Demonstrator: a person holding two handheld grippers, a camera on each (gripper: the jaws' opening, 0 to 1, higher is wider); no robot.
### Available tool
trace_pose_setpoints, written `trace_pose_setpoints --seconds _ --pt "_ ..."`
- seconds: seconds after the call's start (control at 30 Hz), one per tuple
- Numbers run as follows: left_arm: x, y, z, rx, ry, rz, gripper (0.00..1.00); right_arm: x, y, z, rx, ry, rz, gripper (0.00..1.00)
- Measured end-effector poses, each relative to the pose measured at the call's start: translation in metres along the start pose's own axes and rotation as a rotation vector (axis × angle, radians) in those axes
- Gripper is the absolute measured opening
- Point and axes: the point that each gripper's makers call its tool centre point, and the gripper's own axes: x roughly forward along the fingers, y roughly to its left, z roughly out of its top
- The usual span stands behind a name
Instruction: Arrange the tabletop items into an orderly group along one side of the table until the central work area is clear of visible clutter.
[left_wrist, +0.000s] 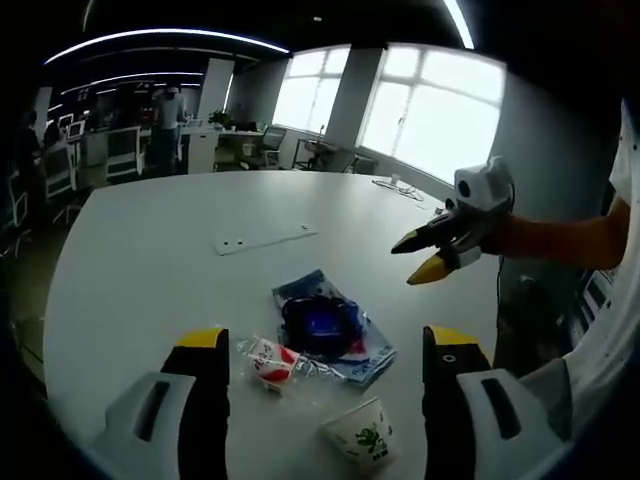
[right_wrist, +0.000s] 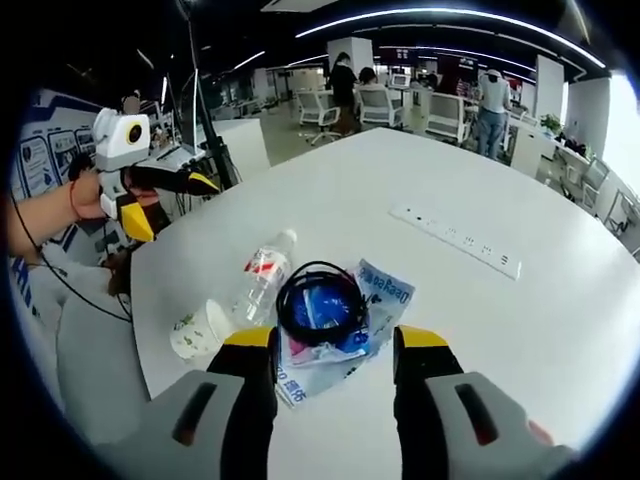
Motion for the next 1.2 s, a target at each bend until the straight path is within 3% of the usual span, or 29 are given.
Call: trace_pose_setpoints --seconds 0.37,1.2 --pt "0.011 0.003 -0.002 0.007 0.015 -0.006 0.8 0.019 -0.003 -0.003 0.019 0.024 -0.005 0.43" --pt "0.019 0.004 -0.001 -0.017 -0.011 -0.026 0.79 0.066 -0.013 -0.01 0.074 0.075 -0.025 0.36"
